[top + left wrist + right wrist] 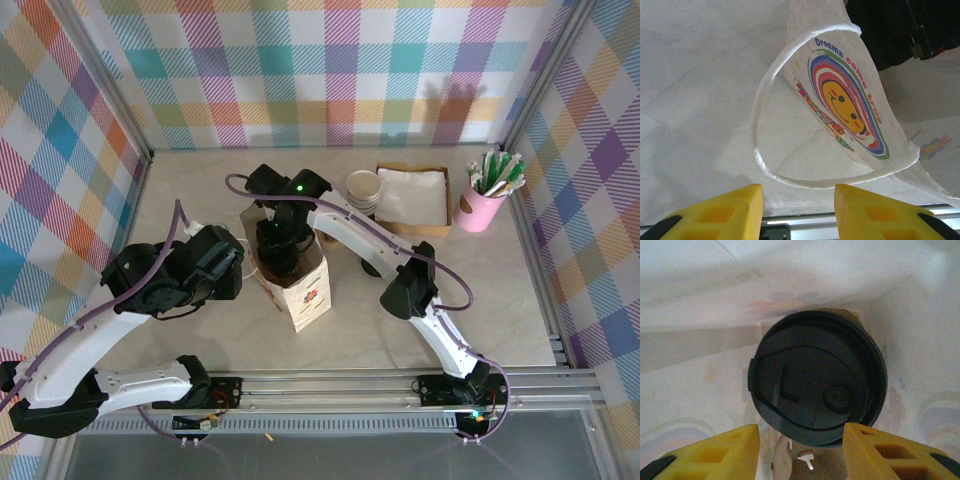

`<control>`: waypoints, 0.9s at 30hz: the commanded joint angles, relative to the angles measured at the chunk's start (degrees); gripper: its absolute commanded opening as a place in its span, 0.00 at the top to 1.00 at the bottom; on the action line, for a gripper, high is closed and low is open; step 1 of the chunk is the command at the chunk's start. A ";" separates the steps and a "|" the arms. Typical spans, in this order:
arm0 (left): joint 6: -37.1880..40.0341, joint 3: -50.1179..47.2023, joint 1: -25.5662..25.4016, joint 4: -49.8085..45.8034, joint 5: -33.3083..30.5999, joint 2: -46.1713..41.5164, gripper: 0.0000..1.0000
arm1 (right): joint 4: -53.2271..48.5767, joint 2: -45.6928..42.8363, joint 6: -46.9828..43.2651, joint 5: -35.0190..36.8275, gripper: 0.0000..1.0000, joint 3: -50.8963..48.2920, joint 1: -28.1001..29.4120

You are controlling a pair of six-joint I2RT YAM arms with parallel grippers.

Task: Pack the takeout coffee

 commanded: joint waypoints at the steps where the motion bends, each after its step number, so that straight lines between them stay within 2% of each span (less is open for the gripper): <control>1: 1.86 0.16 1.03 1.33 0.32 -0.06 0.58 | -0.19 -1.31 1.74 1.26 0.51 2.24 -0.23; 14: 6.73 0.77 1.10 5.34 -2.69 -2.09 0.59 | 2.93 -4.27 0.90 2.83 0.53 1.98 0.65; 21: 10.41 -1.16 1.10 11.82 -6.00 -5.65 0.58 | 6.17 -5.69 1.30 4.52 0.53 1.69 1.88; 27: 15.70 -5.59 1.10 21.47 -7.61 -9.57 0.57 | 10.44 -8.74 -0.62 8.40 0.54 -2.28 4.26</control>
